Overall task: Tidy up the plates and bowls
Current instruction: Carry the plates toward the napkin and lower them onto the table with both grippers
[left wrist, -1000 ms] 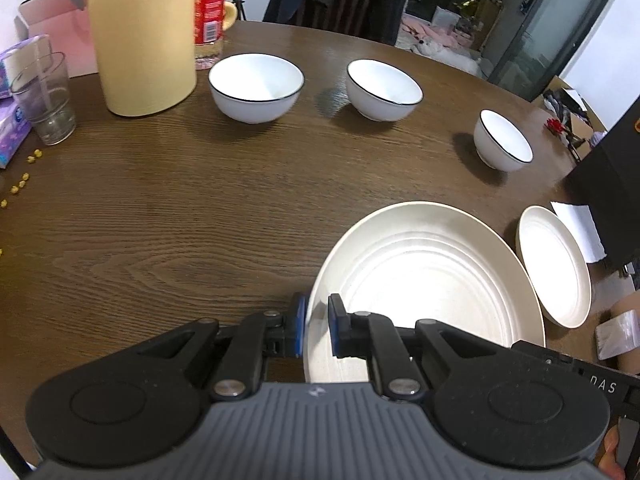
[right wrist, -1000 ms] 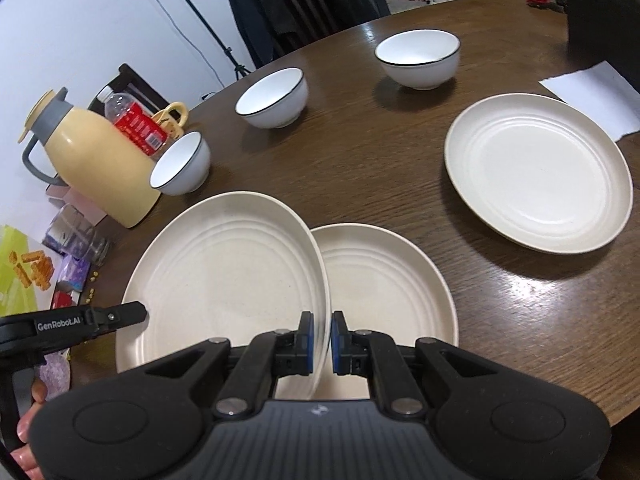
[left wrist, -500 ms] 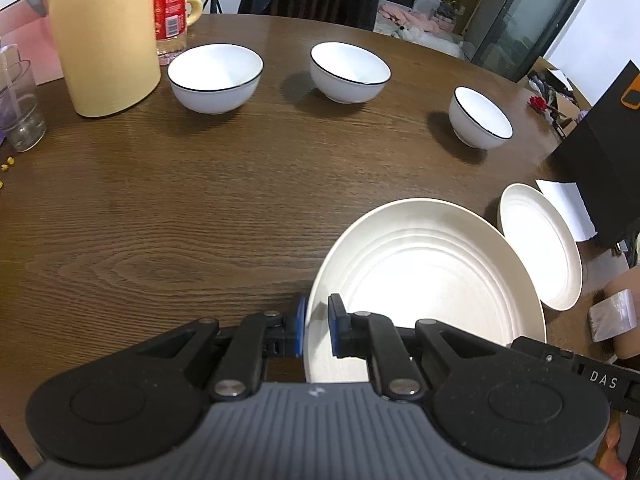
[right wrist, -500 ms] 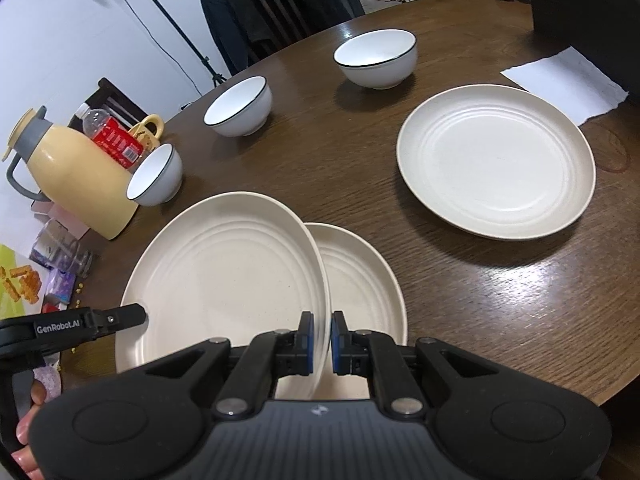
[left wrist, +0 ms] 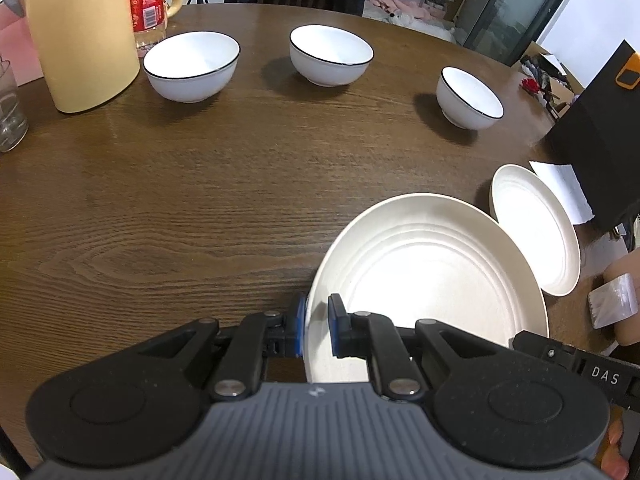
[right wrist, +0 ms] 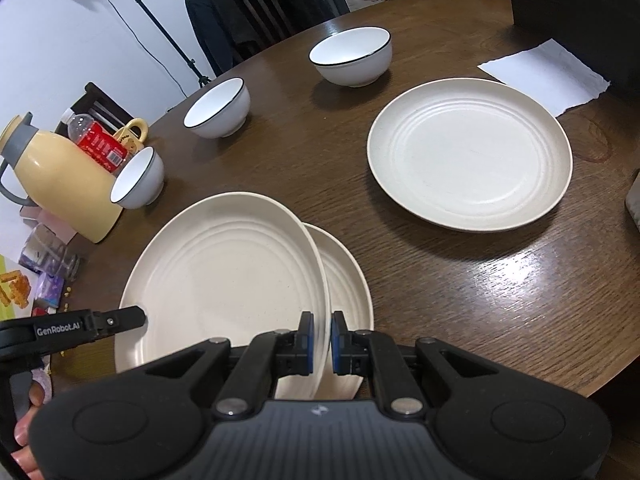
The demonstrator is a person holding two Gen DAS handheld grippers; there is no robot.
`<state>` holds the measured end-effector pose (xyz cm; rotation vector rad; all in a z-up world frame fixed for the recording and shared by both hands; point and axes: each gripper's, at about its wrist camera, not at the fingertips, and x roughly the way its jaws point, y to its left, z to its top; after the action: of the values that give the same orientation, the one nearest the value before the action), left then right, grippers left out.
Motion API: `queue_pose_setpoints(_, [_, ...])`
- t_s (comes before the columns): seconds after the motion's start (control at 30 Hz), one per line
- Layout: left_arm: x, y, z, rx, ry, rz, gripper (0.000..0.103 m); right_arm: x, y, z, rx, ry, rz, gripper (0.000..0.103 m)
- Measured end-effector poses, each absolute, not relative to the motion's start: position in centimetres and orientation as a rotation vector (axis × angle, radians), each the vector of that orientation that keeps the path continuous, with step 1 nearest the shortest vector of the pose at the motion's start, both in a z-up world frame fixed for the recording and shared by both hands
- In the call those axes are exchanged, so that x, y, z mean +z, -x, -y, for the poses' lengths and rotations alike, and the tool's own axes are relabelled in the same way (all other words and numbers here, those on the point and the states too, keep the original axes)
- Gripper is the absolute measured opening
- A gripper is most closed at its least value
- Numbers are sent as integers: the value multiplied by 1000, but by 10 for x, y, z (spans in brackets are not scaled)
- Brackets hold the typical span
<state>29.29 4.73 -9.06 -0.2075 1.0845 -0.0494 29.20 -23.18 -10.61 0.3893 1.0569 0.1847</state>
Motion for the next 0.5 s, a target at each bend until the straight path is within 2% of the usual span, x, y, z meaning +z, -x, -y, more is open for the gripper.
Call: queue_pose_setpoints(0.5, [-103, -296, -39, -59, 176, -1110, 12, -112, -292, 228, 167, -327, -1064, 9])
